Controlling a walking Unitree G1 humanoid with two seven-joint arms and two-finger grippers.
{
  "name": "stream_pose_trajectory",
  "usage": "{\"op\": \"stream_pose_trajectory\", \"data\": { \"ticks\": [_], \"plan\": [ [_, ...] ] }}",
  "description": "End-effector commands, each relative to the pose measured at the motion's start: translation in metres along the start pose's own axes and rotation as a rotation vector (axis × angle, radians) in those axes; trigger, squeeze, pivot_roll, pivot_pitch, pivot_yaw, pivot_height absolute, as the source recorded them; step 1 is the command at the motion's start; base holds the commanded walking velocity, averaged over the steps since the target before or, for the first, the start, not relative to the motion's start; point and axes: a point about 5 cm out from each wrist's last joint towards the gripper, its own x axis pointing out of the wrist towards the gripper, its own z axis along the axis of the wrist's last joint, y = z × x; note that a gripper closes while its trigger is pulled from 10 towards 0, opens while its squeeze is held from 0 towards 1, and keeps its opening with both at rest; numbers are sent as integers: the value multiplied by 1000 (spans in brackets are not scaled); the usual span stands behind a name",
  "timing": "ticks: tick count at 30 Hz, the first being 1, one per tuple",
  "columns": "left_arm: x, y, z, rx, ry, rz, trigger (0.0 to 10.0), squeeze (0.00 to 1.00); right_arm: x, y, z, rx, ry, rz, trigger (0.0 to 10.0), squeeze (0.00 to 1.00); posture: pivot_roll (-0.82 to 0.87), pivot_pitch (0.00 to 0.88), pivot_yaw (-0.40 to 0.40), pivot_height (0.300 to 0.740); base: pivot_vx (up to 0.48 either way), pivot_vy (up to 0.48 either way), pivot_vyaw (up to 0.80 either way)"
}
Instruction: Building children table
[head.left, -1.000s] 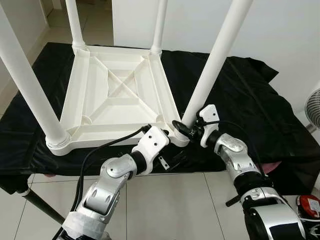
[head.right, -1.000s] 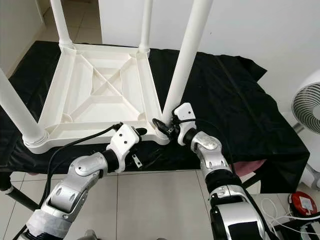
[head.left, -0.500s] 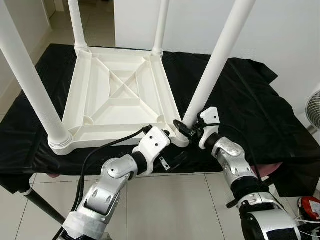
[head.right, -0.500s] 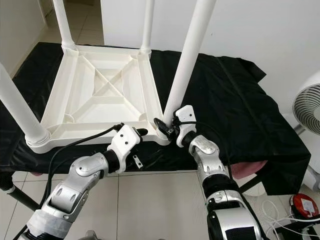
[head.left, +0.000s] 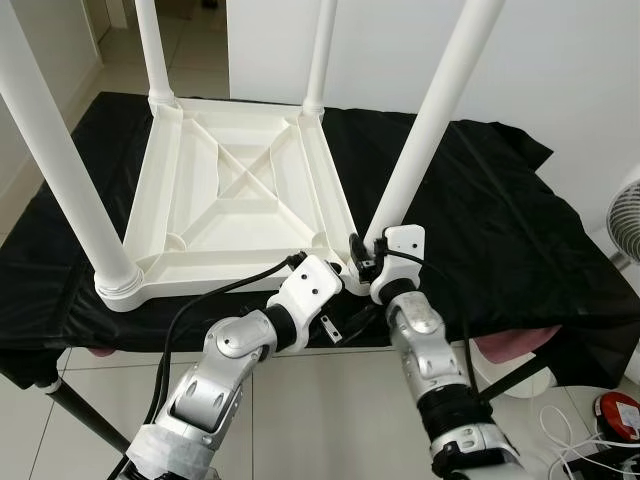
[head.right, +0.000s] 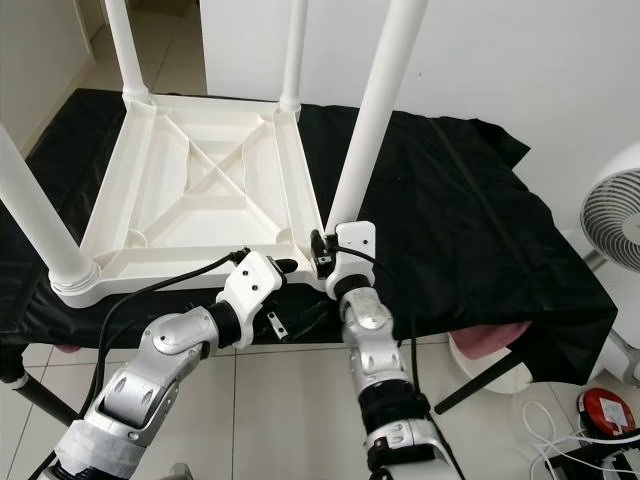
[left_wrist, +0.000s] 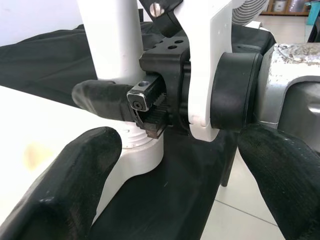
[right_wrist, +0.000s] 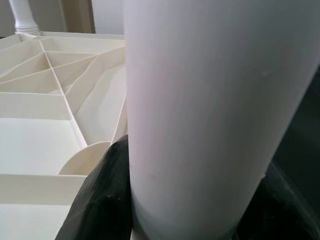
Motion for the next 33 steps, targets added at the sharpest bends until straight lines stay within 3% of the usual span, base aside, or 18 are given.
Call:
{"op": "stream_pose_trajectory", "data": {
  "ticks": [1, 7, 8, 12, 13, 20, 24, 28, 29, 33],
  "plan": [
    [1, -2, -1, -1, 1, 28, 10000, 0, -7, -7, -19, -7, 95, -38, 10000, 0, 40, 1, -102, 740, 0, 0, 0],
    [1, -2, -1, -1, 1, 28, 10000, 0, -7, -7, -19, -7, 95, -38, 10000, 0, 40, 1, -102, 740, 0, 0, 0],
    [0, -2, -1, -2, 2, 26, 10000, 0, -10, 4, -18, 20, 91, -29, 10000, 0, 45, 5, -101, 740, 0, 0, 0],
    [0, -2, -1, -2, 4, 26, 10000, 0, -10, 8, -15, 32, 82, 8, 10000, 47, 45, 6, -102, 740, 0, 0, 0],
    [-1, -2, -1, -3, 4, 26, 10000, 0, -10, 8, -14, 38, 77, 13, 10000, 1000, 44, 5, -102, 740, 0, 0, 0],
    [0, -2, 0, -5, 2, 30, 10000, 0, -11, 6, -9, 36, 56, 53, 10000, 1000, 42, 13, -105, 740, 0, 0, 0],
    [0, -1, 0, -6, 1, 36, 10000, 0, -10, -7, -1, -41, 26, 219, 10000, 1000, 41, 17, -105, 740, 0, 0, 0],
    [1, 0, 0, -6, 1, 39, 10000, 0, -9, -16, 3, -95, 24, 306, 10000, 1000, 40, 18, -102, 740, 0, 0, 0],
    [1, 1, 0, -5, 0, 41, 10000, 0, -9, -20, 5, -128, 23, 377, 10000, 0, 39, 17, -101, 740, 0, 0, 0],
    [1, 3, 1, -4, 0, 45, 10000, 0, -9, -28, 8, -177, 23, 499, 10000, 0, 40, 16, -99, 740, 0, 0, 0]
  ]
}}
